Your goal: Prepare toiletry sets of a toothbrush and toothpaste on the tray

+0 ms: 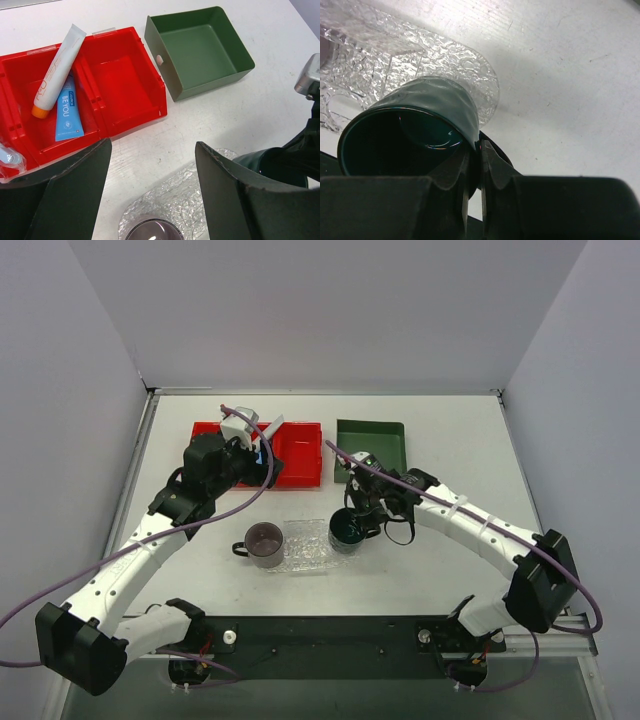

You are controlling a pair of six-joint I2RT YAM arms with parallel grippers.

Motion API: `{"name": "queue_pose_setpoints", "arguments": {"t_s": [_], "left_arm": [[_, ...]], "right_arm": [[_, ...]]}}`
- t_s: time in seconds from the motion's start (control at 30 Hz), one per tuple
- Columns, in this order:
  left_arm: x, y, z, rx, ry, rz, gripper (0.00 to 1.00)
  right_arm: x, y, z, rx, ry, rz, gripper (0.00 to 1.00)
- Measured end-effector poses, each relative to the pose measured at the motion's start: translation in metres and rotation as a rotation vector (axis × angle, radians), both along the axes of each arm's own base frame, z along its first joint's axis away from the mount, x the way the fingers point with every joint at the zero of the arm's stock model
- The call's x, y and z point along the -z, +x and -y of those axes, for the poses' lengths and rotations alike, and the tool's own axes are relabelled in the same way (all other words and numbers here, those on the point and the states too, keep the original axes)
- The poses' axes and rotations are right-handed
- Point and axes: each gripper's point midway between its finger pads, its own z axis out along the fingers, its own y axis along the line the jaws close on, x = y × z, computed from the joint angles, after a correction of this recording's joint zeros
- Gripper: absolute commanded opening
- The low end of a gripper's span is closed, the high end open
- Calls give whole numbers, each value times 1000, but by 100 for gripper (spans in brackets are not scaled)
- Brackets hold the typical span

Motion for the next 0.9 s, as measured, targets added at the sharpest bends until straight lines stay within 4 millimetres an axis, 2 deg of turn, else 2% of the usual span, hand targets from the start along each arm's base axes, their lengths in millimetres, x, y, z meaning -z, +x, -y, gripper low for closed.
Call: {"name": "queue_pose_setpoints", "arguments": {"t_s": [0.2, 0.57, 0.9], "left_arm": [[2, 0, 0, 0, 2, -4, 78], [2, 0, 0, 1, 5, -2, 78], [2, 0, -1, 1, 6, -2, 78]], "right_arm": [[11, 6, -5, 1, -8, -2, 0], [23, 5, 3, 14, -41, -2, 0], [33, 11, -2, 15, -48, -2, 0]]}}
